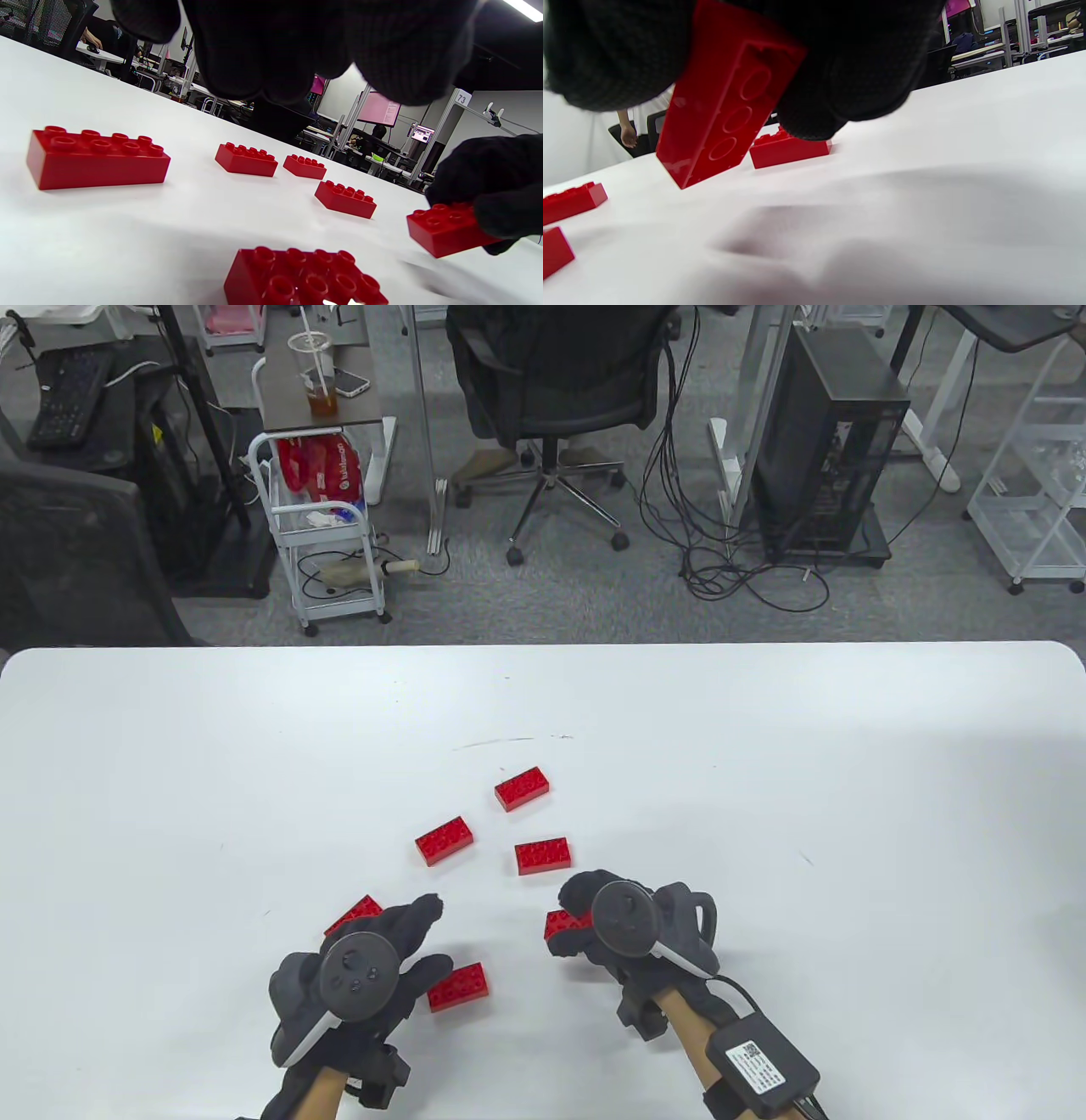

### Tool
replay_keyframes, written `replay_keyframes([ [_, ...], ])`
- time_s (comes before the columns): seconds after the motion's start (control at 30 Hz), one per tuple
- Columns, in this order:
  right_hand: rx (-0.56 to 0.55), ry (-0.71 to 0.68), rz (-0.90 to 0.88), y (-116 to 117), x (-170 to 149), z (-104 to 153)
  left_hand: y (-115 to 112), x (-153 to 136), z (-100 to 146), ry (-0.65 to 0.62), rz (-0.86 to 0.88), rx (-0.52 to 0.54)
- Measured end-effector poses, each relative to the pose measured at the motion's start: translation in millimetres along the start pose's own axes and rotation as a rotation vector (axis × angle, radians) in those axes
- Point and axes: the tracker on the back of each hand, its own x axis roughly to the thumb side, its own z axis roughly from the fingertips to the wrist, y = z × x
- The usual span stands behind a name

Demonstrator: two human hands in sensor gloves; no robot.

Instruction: Separate stacked toy bricks from each other

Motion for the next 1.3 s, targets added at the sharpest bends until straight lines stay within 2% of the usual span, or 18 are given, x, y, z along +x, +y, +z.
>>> replay_keyframes([
  [0.43,0.050,0.019,0.103,18.0,15.7,-17.3,5.9,-7.6,-1.1,0.011,0.051,0.007],
  [0.57,0.055,0.011,0.131,18.6,16.5,-16.6,5.4,-7.5,-1.3,0.007,0.053,0.004],
  [0.83,0.097,-0.043,0.327,23.8,25.9,-13.0,4.8,-6.9,-1.7,0.012,0.041,-0.014],
  [1.3,0.138,-0.062,0.474,34.3,33.7,-9.3,0.3,-3.9,-4.2,0.013,0.014,-0.049],
])
